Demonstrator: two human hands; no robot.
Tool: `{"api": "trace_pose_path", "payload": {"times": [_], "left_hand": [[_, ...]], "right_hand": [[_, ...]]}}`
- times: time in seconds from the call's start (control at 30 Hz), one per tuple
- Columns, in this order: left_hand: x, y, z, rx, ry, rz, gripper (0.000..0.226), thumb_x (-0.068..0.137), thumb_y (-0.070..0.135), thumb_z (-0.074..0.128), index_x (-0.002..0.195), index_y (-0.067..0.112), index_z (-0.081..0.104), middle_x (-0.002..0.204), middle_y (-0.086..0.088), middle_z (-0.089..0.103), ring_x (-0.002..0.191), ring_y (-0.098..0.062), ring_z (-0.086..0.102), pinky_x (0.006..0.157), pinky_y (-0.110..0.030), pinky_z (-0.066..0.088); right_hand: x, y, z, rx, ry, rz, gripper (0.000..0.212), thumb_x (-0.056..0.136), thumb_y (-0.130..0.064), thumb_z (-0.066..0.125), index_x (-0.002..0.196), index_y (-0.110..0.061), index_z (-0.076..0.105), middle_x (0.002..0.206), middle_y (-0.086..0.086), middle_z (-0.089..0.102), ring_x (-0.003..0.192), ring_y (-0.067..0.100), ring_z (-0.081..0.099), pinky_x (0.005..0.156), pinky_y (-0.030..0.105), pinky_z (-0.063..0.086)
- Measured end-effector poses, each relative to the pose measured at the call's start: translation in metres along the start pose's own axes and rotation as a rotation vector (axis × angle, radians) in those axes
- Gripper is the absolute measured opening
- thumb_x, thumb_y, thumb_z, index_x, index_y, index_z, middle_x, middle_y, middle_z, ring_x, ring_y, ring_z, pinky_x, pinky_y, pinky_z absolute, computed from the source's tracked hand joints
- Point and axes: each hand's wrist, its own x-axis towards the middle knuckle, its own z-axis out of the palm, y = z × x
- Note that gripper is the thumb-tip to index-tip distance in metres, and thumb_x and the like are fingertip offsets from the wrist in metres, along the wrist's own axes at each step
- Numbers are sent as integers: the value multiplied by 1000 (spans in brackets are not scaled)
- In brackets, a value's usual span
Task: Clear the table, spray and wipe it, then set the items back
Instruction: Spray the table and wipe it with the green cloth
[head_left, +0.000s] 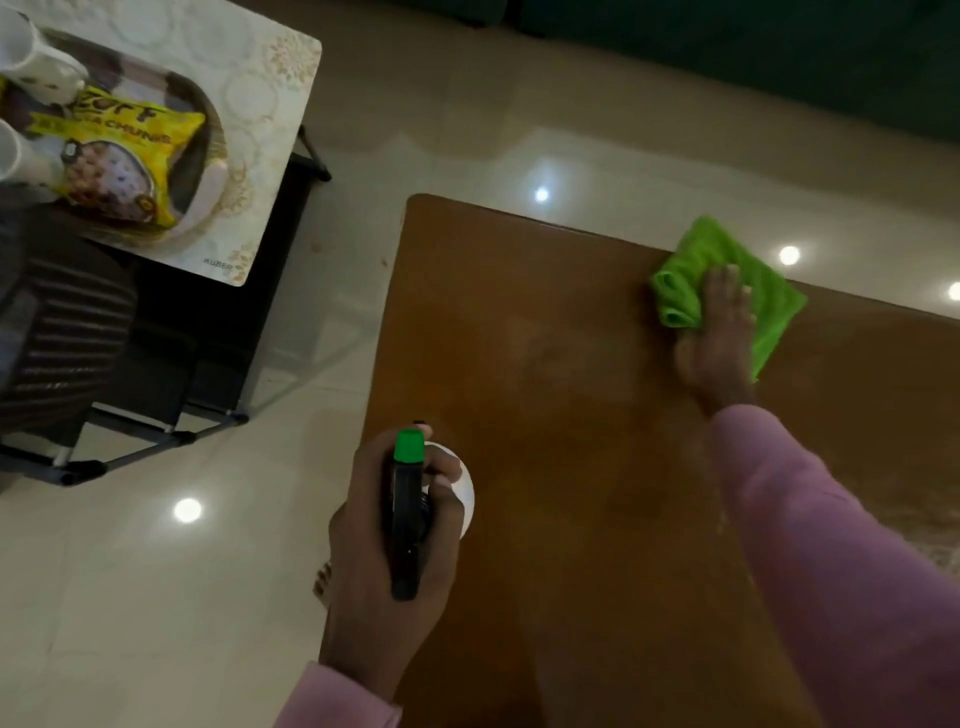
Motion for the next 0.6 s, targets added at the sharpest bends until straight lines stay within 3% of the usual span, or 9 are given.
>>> {"api": "trace_pose_path", "payload": {"times": [0.1,0.17,0.23,0.37,0.47,0.53,0.6], "left_hand": [[2,-8,5,41,-40,3,34,85,31,54,116,43,47,99,11,64,95,-11,65,76,-10,50],[-3,-14,6,66,-36,10,37,85,33,54,115,52,45,101,6,64,93,-15,65,76,-12,51],[-8,-18,7,87,-37,-7,40,82,36,55,114,56,43,102,10,64,87,-16,66,71,-12,52],[-16,-23,6,104,-45,-31,47,80,34,57,117,59,41,105,24,65,84,9,64,69,-2,47],[-21,-24,2,115,-41,-46,45,82,33,57,119,53,42,110,5,67,95,7,63,77,-1,44],[-24,-23,2,121,-48,-58,45,82,33,57,122,46,41,114,4,65,102,5,62,81,-2,44],[-24,-23,0,117,-62,-67,46,83,34,57,125,40,40,114,21,63,104,4,62,82,-5,46]], "right_hand": [[12,-13,-3,78,17,172,87,68,-25,28,151,-2,13,160,16,5,144,45,2,116,53,5],[10,-59,15,81,42,126,87,69,-27,29,151,-3,12,160,14,4,145,43,0,116,51,2],[-4,-114,42,38,14,-50,83,76,-27,35,152,-7,11,161,11,2,146,39,-3,117,47,-2],[-38,-179,72,-78,-68,-468,77,87,-24,45,153,-11,7,161,6,-1,147,34,-6,117,45,-6],[-43,-131,59,-133,-131,-615,80,84,-16,48,153,-15,9,161,2,2,148,27,-3,120,42,-3],[-43,-68,44,-101,-93,-463,85,77,-8,50,153,-13,13,161,6,7,148,29,1,120,43,0],[-43,0,27,-49,-34,-212,85,72,-13,45,152,-9,16,160,12,8,147,36,3,119,48,3]]}}
